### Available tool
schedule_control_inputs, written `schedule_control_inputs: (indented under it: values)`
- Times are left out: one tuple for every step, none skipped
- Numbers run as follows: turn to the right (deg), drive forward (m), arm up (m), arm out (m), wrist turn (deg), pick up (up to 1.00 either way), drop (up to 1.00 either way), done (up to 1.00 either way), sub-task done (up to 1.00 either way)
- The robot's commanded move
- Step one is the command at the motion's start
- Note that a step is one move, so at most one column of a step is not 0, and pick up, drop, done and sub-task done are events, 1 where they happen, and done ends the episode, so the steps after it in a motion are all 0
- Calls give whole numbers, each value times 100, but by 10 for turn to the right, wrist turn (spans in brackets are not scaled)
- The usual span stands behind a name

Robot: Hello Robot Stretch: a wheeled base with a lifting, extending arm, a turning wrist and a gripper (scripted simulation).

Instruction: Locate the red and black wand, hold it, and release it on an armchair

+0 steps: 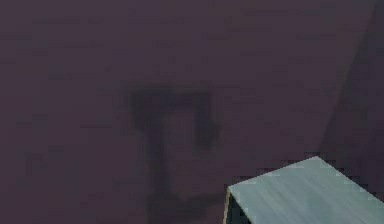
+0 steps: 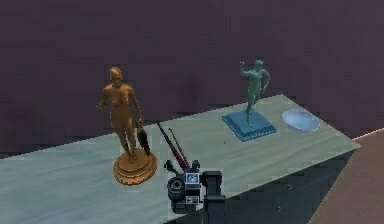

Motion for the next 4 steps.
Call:
schedule_control_inputs:
  values:
    - [0, 0, 10, 0, 0, 0, 0, 0, 0]
    - [0, 0, 16, 0, 0, 0, 0, 0, 0]
    - [0, 0, 0, 0, -450, 0, 0, 0, 0]
    - [0, 0, 0, 0, -450, 0, 0, 0, 0]
